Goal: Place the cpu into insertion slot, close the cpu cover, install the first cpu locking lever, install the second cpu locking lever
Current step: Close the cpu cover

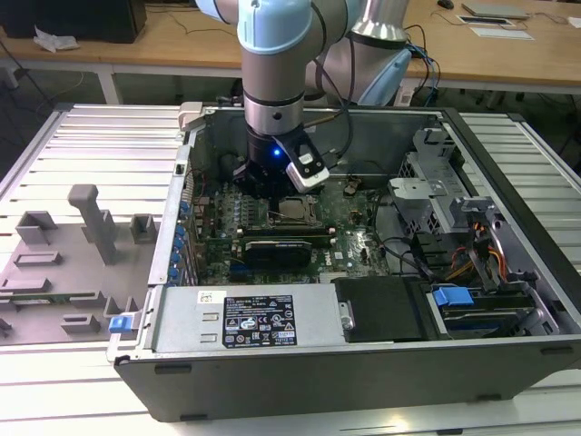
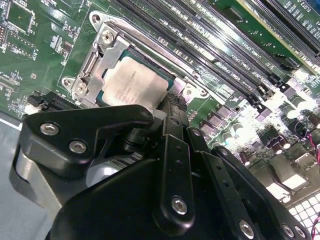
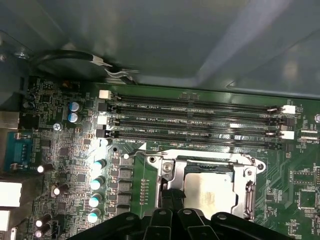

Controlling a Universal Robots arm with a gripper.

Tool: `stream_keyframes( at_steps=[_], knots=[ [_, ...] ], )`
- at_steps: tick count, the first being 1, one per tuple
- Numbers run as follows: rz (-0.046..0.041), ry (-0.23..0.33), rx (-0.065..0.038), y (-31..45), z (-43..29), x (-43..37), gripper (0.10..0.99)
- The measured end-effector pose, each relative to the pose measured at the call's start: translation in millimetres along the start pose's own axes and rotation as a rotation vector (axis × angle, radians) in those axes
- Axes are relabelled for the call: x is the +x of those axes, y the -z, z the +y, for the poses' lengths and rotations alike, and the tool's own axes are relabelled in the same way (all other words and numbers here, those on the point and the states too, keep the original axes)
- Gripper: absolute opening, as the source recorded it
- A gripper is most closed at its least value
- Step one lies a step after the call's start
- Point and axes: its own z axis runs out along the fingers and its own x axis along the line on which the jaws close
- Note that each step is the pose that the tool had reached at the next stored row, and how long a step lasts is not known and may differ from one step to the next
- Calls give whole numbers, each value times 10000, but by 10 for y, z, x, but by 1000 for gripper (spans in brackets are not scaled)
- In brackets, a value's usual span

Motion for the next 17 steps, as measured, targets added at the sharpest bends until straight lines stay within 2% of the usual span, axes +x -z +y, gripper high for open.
stream_keyframes(
  at_steps=[2,6,9,14,16,17],
  knots=[
    [7,75,-8,9,-1,-2,106],
    [6,88,-11,101,5,-6,106],
    [7,100,-13,117,5,-15,106],
    [42,96,-15,111,-8,-175,106],
    [85,103,-17,111,-15,-272,106],
    [92,108,-16,117,-17,-285,106]
  ],
)
